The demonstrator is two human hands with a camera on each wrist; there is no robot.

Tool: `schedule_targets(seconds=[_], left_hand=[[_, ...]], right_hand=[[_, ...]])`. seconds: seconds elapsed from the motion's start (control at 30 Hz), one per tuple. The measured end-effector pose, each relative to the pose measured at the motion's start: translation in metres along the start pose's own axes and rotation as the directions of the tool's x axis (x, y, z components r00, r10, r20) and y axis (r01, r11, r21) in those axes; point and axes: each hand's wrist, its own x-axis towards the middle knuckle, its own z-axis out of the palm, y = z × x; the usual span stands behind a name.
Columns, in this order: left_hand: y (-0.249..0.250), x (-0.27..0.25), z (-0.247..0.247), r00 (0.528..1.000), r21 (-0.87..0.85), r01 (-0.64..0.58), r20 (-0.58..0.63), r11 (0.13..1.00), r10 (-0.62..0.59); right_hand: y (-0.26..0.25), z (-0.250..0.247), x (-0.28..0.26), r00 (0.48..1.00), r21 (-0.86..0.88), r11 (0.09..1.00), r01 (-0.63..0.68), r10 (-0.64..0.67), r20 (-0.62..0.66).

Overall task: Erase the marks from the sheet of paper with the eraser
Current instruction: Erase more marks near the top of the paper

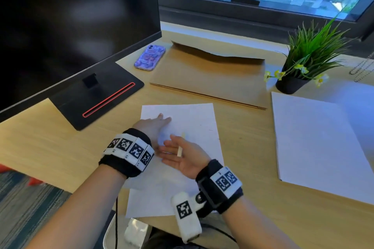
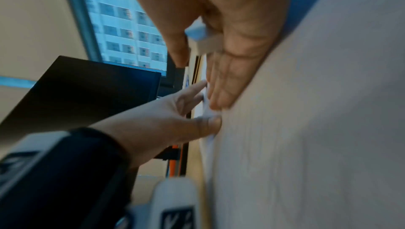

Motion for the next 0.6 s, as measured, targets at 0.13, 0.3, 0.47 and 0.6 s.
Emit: schedule_targets(seconds=[0.13,0.3,0.47,0.6], left_hand=[[0.001,-0.003,-0.002,1.000,-0.024,0.009,0.013,1.000,-0.008],[0.001,-0.003,-0.003,1.000,-0.026,0.006,0.008,1.000,-0.006],[0.001,-0.004,-0.003,1.000,-0.070,0.008,0.011,0.998,-0.007],[-0.001,-0.004,-0.002,1.000,-0.066,0.017,0.001,0.998,-0.016]], right_hand=[[-0.017,-0.015,0.015,0.819,0.063,0.921,0.384,-0.309,-0.484],[-0.032,-0.014,0.012,0.751,0.008,0.879,0.477,-0.404,-0.522],[-0.007,0.015,0.014,0.985,0.207,0.968,0.143,-0.120,-0.121],[-0.025,-0.007,0.022,0.839,0.175,0.904,0.390,-0.271,-0.472]])
